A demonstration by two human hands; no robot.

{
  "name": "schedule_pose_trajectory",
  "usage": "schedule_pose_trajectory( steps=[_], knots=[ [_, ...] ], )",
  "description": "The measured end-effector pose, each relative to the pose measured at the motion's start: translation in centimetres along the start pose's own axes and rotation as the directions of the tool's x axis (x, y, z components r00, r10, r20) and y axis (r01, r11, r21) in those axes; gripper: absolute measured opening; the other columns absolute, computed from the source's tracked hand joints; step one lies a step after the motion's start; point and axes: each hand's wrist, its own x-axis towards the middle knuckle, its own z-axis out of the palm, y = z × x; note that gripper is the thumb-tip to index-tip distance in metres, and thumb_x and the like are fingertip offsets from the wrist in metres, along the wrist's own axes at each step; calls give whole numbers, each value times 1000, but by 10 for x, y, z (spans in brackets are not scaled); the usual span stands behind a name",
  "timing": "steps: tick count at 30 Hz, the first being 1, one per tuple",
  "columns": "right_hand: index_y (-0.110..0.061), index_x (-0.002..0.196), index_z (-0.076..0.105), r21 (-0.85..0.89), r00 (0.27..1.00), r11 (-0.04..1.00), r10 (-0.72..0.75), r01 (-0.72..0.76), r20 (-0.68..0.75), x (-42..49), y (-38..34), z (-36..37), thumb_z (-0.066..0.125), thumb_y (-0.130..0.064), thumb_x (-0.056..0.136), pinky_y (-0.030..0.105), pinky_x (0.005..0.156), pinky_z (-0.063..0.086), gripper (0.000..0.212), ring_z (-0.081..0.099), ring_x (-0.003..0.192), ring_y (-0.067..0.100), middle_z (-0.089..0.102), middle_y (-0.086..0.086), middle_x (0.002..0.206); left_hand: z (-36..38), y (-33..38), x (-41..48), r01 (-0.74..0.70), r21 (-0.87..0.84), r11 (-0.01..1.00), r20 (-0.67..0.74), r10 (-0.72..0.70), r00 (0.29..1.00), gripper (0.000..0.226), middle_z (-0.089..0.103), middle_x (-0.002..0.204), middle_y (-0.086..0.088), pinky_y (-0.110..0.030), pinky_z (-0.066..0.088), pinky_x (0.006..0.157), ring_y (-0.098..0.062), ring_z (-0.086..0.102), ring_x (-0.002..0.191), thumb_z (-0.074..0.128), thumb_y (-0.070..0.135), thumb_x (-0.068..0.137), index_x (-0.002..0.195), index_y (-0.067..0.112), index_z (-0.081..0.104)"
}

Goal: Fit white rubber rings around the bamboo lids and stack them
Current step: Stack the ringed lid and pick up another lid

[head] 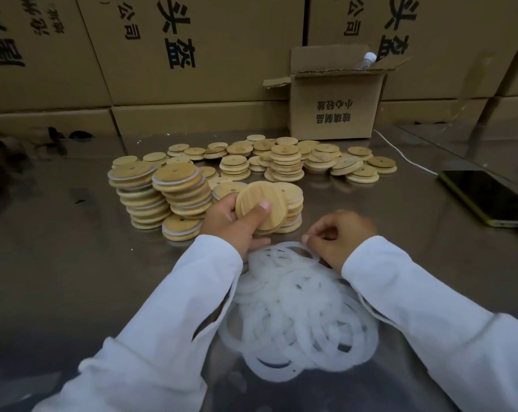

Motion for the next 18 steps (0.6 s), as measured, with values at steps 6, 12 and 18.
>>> schedule_pose_trajectory(
  steps=[6,12,18],
  knots=[
    [-27,70,66,-2,996,1000,-23,23,83,-3,-5,-1,73,-31,75,7,53,31,10,48,67,0,54,-13,74,-2,-2,-1,25,-20,999,-17,-26,1000,9,64,99,-11,-23,55,51,-32,65,91,63,15,85,84,23,59],
    [-29,61,59,125,997,992,5,-14,74,-5,-6,-2,66,-16,81,14,54,37,25,55,62,4,61,-10,66,-3,-2,-3,21,-56,998,-43,-24,999,7,63,103,-13,-22,55,51,-35,62,99,61,14,86,88,21,60],
    [-26,92,63,327,954,911,-175,250,-243,-6,-15,-13,66,-12,82,14,68,45,18,56,70,6,59,-11,67,-8,1,-1,59,-154,986,-35,-65,997,5,65,103,-12,-24,55,52,-31,65,91,59,17,88,87,21,62]
  ],
)
